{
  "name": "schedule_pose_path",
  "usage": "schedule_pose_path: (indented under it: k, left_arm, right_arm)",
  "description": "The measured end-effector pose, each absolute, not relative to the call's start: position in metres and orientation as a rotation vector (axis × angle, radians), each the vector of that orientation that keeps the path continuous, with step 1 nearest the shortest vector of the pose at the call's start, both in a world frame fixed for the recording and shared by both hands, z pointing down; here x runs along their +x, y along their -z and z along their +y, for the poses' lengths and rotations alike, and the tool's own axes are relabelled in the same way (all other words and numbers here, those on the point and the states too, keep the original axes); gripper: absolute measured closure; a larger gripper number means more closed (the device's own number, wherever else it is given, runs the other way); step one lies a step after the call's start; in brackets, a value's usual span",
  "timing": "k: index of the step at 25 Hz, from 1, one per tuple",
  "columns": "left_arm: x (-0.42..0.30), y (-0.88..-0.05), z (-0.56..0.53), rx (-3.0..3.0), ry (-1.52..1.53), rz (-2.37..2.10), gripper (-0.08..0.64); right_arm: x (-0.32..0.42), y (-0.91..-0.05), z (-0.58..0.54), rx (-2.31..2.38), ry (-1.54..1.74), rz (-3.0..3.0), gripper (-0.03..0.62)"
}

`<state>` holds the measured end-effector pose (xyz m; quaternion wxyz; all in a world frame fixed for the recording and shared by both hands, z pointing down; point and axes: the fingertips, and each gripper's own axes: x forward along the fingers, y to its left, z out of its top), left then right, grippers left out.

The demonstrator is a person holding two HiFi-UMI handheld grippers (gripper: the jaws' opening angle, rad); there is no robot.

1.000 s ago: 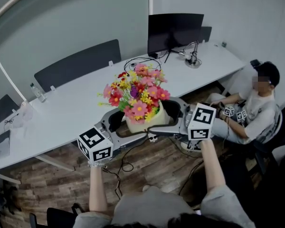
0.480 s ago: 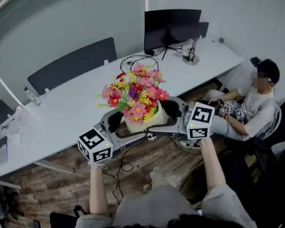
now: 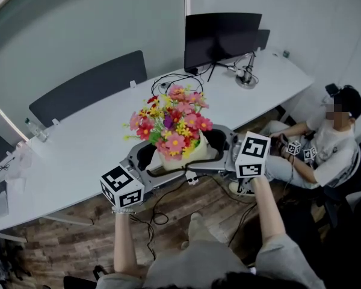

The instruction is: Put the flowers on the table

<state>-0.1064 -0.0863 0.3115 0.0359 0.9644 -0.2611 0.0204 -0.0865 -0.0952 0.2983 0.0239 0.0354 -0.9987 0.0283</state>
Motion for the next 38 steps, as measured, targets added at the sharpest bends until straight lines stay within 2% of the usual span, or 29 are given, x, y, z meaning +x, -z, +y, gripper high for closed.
schedule_pose_path:
  k: [38]
  left_arm:
    - [-0.07,-0.356,-0.273,2.938,-0.182,-0.807,0.109]
  right_arm:
    - [-0.053,-0.344,-0.281,0.102,-0.134,-3.035,0.144]
